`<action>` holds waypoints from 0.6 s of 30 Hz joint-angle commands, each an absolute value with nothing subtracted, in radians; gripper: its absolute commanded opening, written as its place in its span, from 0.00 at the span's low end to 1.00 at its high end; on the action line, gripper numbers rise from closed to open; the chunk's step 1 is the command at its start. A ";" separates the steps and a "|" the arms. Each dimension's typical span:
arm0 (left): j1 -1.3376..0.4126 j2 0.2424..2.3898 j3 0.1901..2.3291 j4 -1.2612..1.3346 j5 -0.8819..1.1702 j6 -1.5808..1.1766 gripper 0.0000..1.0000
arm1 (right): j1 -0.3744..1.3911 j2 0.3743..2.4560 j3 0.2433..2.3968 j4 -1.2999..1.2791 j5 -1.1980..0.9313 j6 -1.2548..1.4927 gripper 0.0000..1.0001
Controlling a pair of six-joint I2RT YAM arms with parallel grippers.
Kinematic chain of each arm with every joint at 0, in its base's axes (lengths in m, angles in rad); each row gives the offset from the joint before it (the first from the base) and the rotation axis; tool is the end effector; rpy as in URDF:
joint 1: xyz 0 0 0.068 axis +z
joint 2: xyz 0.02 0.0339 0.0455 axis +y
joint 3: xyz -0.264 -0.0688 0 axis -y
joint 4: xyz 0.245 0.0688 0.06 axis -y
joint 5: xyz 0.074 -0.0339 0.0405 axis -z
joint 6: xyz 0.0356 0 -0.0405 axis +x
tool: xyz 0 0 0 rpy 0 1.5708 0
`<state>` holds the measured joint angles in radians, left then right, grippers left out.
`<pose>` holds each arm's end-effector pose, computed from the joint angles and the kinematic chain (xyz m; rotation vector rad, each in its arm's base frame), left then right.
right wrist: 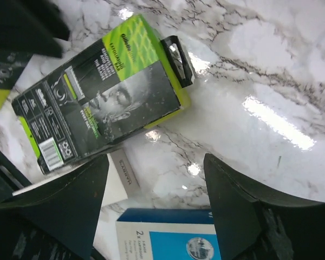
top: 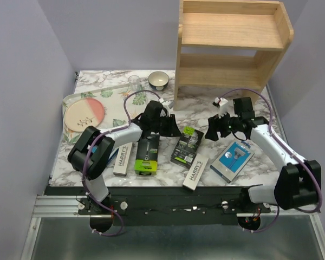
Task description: Place and organize the shaving razors onto the shelf
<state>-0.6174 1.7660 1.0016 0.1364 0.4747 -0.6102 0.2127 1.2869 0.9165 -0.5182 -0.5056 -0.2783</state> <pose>0.2964 -0.2304 0.1841 0.3007 2.3687 -1.1644 0.2529 0.0723 0.2526 -0.7917 2.2601 0.5880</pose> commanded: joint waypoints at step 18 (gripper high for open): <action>-0.756 1.385 0.664 0.127 0.548 -0.538 0.00 | 0.161 1.727 1.163 -0.426 -0.703 -0.021 0.82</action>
<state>-0.6872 1.4193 0.7277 0.0460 0.5625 -0.5270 0.1680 1.6699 1.0977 -0.4271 -0.6552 -0.0051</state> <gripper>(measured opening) 0.011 0.839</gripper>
